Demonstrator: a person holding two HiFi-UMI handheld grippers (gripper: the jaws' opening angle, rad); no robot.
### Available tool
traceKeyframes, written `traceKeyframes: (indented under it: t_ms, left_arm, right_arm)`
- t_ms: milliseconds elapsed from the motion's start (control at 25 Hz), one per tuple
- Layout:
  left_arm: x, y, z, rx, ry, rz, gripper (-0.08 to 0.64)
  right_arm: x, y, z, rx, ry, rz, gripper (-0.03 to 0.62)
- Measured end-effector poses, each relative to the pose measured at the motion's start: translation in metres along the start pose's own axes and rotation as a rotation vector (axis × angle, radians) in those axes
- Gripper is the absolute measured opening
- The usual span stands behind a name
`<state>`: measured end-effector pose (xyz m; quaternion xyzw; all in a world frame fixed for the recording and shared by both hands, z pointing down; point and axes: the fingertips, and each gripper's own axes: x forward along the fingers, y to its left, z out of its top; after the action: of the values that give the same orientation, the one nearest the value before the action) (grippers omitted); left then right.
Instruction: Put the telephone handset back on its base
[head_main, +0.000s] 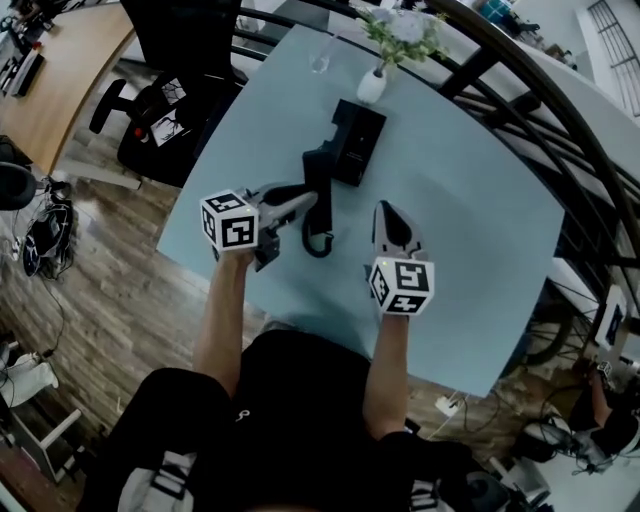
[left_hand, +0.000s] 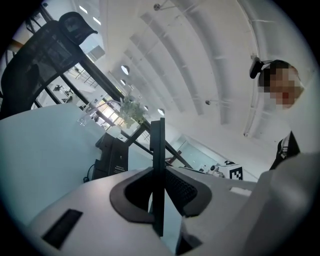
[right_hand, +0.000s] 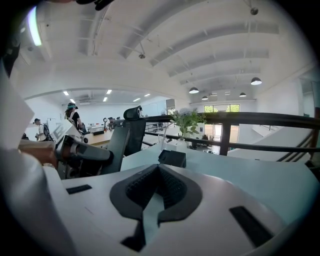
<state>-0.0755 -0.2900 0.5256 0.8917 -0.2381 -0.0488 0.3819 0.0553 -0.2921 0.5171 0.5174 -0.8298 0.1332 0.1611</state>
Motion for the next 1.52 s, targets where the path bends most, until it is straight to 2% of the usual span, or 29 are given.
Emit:
traceKeyframes:
  t_ms: [400,720,920,1240,1520]
  left_arm:
    - [0.037,0.057,0.008,0.035,0.162,-0.062,0.066]
    - [0.066,0.083,0.014,0.043,0.243,-0.135,0.066]
    - [0.079,0.107,0.020,0.029,0.279,-0.149,0.066]
    - [0.103,0.142,0.043,0.010,0.319,-0.165,0.066]
    - [0.118,0.146,0.033,-0.021,0.391,-0.250,0.066]
  right_arm:
    - [0.005,-0.026,-0.019,0.000,0.053,-0.016,-0.014]
    - [0.012,-0.041,-0.025,0.009,0.069,-0.029,-0.014]
    - [0.022,-0.042,-0.024,0.008,0.058,-0.031,-0.014]
    - [0.032,-0.048,-0.041,0.033,0.099,-0.044,-0.014]
    - [0.038,-0.057,-0.050,0.051,0.119,-0.060,-0.014]
